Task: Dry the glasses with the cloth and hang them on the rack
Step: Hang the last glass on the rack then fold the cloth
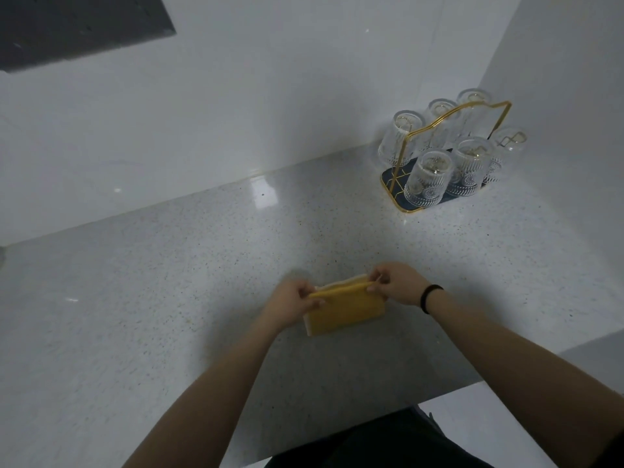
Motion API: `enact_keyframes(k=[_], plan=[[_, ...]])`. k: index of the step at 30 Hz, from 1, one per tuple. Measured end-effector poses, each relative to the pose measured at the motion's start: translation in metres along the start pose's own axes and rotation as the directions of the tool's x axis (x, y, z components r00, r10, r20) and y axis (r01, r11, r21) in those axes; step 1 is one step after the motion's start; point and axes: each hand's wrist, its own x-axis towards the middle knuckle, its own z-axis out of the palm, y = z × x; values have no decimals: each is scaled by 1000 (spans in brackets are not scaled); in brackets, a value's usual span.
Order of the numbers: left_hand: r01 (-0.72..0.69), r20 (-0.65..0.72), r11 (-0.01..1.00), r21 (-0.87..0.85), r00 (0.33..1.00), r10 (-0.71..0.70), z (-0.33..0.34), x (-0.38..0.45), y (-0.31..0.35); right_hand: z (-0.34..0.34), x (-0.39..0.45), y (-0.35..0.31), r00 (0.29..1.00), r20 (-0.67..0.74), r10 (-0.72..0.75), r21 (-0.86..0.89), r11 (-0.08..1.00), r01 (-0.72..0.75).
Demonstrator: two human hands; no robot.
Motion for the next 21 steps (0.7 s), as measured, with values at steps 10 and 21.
enact_keyframes(k=[10,21], plan=[[20,-275,994,110,961,11,28,9,-16,23,15,5,954,-293,-65,29,997,77],[-336,96,826,452,939,329,51,-8,-49,52,10,40,936,-22,-352,-561,779,279]])
